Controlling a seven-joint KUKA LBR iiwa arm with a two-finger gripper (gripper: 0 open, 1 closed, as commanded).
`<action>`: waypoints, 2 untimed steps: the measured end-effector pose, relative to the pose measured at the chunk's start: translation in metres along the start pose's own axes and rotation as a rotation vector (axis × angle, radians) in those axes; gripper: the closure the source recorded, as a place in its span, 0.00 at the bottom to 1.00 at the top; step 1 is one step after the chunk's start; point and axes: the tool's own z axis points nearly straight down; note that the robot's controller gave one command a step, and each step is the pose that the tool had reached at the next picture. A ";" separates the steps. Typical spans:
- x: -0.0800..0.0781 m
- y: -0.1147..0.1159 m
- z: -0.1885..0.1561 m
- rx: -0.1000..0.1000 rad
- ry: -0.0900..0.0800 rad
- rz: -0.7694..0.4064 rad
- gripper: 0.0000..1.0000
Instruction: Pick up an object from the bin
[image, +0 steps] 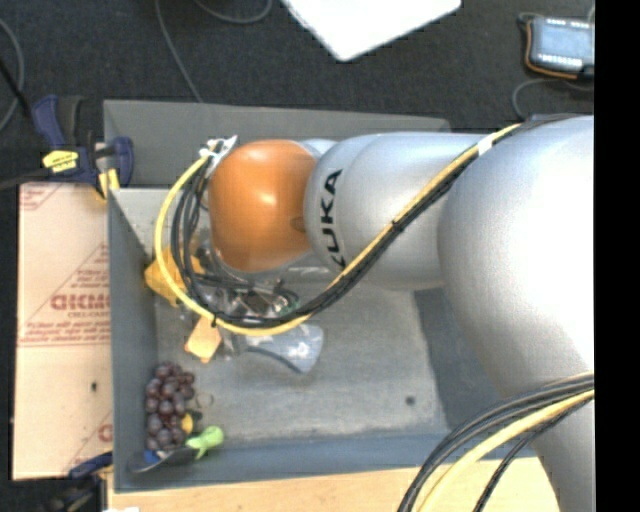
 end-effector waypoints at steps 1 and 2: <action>0.000 0.000 -0.017 -0.001 0.003 0.001 1.00; -0.001 -0.001 -0.037 0.001 -0.002 0.003 1.00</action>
Offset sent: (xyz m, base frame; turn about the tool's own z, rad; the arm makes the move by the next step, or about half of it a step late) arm -0.0001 0.0000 0.0463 0.0000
